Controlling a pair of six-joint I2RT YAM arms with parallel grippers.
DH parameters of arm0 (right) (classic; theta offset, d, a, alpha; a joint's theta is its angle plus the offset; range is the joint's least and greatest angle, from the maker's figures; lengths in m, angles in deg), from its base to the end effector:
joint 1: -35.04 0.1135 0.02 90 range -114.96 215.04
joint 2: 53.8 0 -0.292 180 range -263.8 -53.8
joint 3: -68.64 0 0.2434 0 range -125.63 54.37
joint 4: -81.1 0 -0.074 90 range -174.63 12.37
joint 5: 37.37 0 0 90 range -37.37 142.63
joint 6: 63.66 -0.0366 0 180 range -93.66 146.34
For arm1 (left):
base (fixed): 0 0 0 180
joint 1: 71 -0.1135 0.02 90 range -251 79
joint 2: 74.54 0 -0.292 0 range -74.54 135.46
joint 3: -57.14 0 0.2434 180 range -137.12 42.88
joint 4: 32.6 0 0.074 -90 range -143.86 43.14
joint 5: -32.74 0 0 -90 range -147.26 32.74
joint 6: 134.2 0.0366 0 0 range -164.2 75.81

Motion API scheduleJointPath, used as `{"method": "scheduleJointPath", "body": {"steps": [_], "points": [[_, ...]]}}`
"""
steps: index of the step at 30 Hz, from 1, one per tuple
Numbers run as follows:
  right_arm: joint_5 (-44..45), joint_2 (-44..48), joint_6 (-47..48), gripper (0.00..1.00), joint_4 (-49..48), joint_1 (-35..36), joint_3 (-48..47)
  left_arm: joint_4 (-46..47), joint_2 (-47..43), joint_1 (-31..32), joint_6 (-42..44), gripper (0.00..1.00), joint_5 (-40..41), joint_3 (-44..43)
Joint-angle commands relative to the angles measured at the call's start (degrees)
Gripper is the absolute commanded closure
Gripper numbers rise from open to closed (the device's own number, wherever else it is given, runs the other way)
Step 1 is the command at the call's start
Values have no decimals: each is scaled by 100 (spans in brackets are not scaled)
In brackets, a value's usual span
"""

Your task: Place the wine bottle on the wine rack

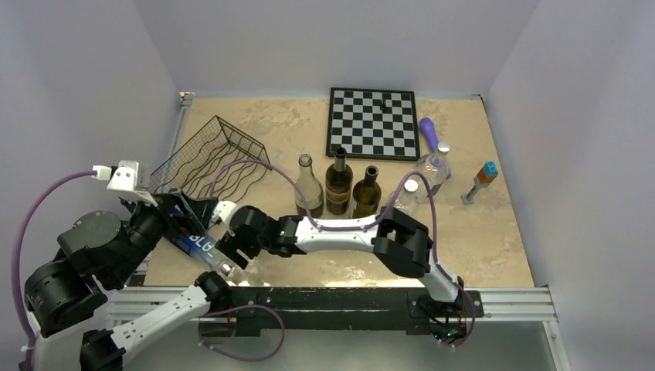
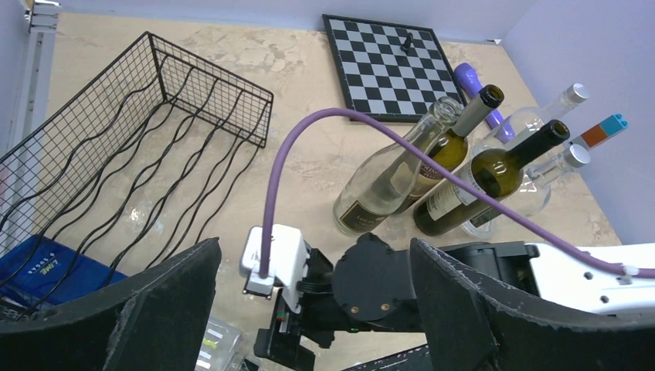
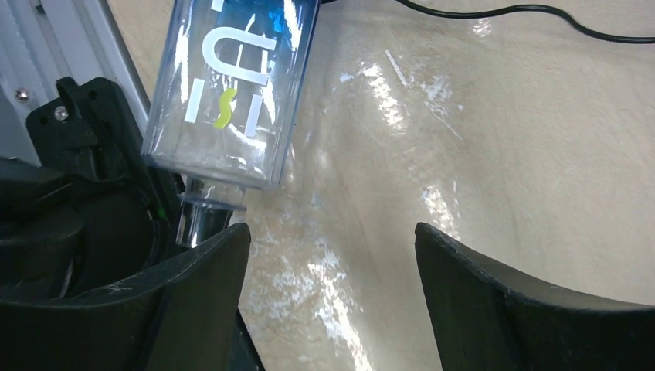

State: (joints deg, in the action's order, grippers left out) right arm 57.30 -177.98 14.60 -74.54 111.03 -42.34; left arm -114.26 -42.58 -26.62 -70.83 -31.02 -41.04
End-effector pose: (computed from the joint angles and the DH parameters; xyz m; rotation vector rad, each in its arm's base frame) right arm 0.1260 0.4927 0.2321 -1.1989 1.9973 0.7264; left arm -0.0077 0.0302 0.4624 -0.0380 1.8353 -0.4562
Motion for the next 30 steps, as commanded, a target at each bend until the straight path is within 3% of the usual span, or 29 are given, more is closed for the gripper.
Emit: {"method": "scheduleJointPath", "body": {"steps": [1, 12, 18, 22, 24, 27, 30], "points": [[311, 1049, -45, 18, -411, -11, 307, 322, -4, 18, 7, 5, -212, -76], [818, 2733, -122, 20, 1018, -84, 446, 839, 208, 18, -85, 4, 62, 82], [920, 3809, -117, 40, 1472, -363, 889, 592, 844, 18, -561, 4, 793, -196], [914, 4224, -55, 44, 1932, -595, 768, 510, 1466, -64, -549, 4, 1073, -277], [913, 4352, -103, 44, 2114, -751, 704, 532, 1840, -504, -412, 3, 596, -299], [900, 4456, -228, 41, 2477, -992, 490, 708, 2359, -1814, -246, 2, -849, -200], [926, 4611, -219, 39, 2657, -1134, 404, 1019, 2561, -2477, -106, 1, -995, 117]]}}
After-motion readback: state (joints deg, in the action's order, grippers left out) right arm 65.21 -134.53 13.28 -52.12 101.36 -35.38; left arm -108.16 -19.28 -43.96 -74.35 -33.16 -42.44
